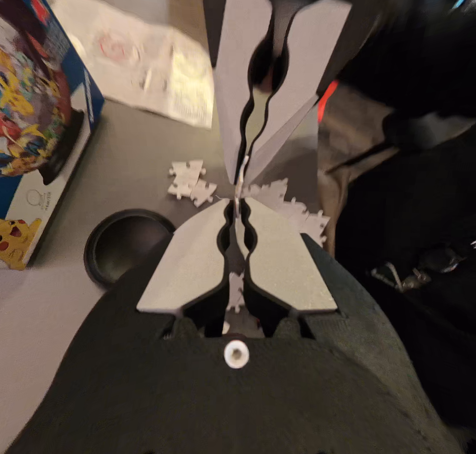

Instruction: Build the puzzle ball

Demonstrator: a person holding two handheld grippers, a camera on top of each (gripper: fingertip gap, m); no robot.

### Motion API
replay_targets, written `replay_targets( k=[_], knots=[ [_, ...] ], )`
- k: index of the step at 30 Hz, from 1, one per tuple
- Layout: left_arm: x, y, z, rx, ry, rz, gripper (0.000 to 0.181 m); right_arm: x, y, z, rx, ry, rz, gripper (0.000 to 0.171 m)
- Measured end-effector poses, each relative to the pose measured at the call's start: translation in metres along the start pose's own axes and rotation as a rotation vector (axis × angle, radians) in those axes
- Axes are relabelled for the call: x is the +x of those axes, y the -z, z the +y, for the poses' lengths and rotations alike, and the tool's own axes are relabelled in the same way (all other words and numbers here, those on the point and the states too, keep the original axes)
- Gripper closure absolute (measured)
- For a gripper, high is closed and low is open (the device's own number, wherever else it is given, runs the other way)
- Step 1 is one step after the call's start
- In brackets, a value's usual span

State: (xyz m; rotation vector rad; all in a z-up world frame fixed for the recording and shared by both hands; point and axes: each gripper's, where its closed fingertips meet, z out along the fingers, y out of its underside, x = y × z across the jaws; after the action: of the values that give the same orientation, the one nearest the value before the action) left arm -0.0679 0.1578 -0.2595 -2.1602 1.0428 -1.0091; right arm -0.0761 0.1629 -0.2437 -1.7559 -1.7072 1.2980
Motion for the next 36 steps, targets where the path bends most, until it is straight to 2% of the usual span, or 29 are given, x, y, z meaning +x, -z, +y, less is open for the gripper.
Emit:
replay_targets(
  k=[2, 4, 6, 7, 9, 11, 15, 17, 20, 24, 27, 29, 32, 36],
  knots=[
    [0.002, 0.005, -0.016, 0.173, 0.007, 0.016, 0.175, 0.0, 0.003, -0.006, 0.138, -0.117, -0.043, 0.17],
    [0.0, 0.001, -0.012, 0.194, 0.027, 0.005, 0.177, 0.001, 0.003, -0.003, 0.201, -0.176, -0.056, 0.17],
    [0.003, -0.005, -0.001, 0.125, 0.048, 0.014, 0.178, 0.0, -0.002, 0.009, 0.154, -0.18, -0.063, 0.169],
    [0.002, -0.007, 0.003, 0.089, 0.037, 0.001, 0.179, 0.002, -0.001, 0.013, 0.122, -0.154, -0.03, 0.162],
    [0.004, -0.006, 0.007, 0.022, 0.025, -0.007, 0.179, 0.003, 0.002, 0.013, 0.064, -0.039, 0.037, 0.159],
    [0.005, -0.006, 0.015, -0.105, -0.023, -0.037, 0.179, -0.007, -0.001, 0.01, -0.002, 0.021, 0.012, 0.156],
    [0.011, -0.007, 0.019, -0.251, -0.096, -0.049, 0.179, -0.015, -0.009, 0.012, -0.128, 0.083, -0.031, 0.167],
    [0.009, -0.006, 0.02, -0.262, -0.091, -0.06, 0.178, -0.012, -0.01, 0.013, -0.162, 0.071, -0.026, 0.17],
    [0.008, 0.001, 0.018, -0.189, -0.04, -0.047, 0.176, -0.012, -0.011, 0.008, -0.113, 0.031, -0.042, 0.17],
    [0.017, 0.006, 0.042, -0.112, 0.096, -0.028, 0.157, -0.011, -0.019, 0.02, -0.064, -0.044, -0.111, 0.171],
    [0.031, -0.001, 0.078, -0.1, 0.223, -0.039, 0.135, -0.015, -0.027, 0.032, -0.06, -0.082, -0.173, 0.171],
    [0.039, -0.009, 0.1, -0.109, 0.273, -0.06, 0.132, -0.02, -0.033, 0.037, -0.072, -0.089, -0.209, 0.171],
    [0.043, -0.022, 0.115, -0.156, 0.33, -0.041, 0.137, -0.028, -0.042, 0.042, -0.099, -0.082, -0.258, 0.17],
    [0.034, -0.031, 0.115, -0.104, 0.382, -0.04, 0.159, -0.035, -0.053, 0.046, -0.144, -0.056, -0.279, 0.171]
  ],
)
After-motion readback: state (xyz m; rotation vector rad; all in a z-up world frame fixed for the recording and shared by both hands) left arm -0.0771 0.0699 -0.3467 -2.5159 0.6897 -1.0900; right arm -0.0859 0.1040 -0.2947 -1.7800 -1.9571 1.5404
